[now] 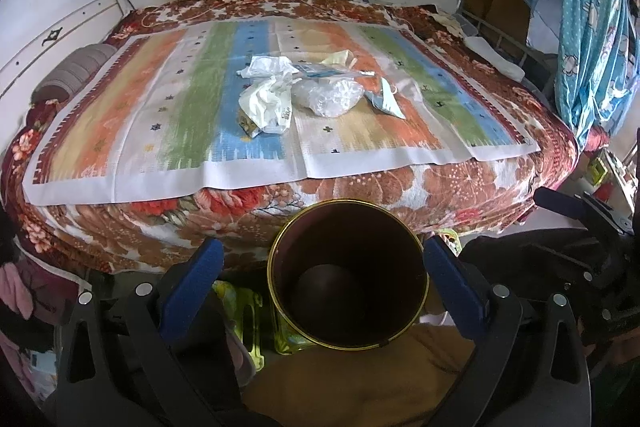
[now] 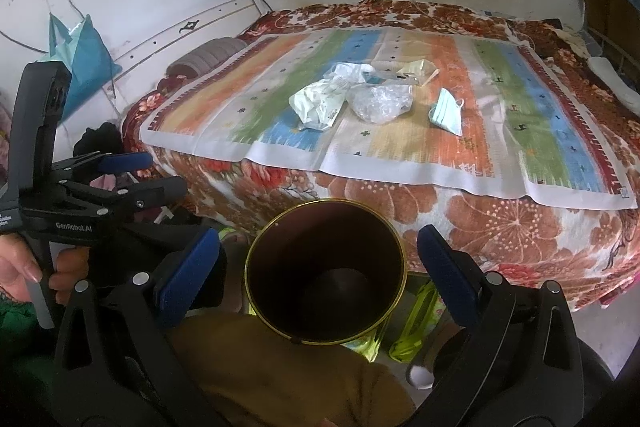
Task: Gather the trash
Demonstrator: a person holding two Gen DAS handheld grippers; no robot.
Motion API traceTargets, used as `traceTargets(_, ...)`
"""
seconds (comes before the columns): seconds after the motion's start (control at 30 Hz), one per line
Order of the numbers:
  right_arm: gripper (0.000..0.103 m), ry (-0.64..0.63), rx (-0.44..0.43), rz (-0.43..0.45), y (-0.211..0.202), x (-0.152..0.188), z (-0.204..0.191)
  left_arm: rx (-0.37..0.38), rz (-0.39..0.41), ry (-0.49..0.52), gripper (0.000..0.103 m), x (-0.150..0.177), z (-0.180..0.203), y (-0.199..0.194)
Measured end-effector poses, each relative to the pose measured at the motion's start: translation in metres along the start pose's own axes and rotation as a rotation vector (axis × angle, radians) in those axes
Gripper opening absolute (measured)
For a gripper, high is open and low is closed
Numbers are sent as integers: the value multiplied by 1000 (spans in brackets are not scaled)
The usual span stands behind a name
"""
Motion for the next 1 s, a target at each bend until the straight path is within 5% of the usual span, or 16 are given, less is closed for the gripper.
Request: traceTargets(1.0,94,15,-28,-24,7,0,1,-12,-13,-24,97,1,-8,4)
Point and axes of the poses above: each gripper's, at about its wrist camera, not at the fingertips, and y roughly the way its jaws point, z to its right, x to its underside, the point moved 9 cm from there along y, roughly the way its jaws point, and after that the axes turned 6 degrees about -z, right-handed, at the moved point
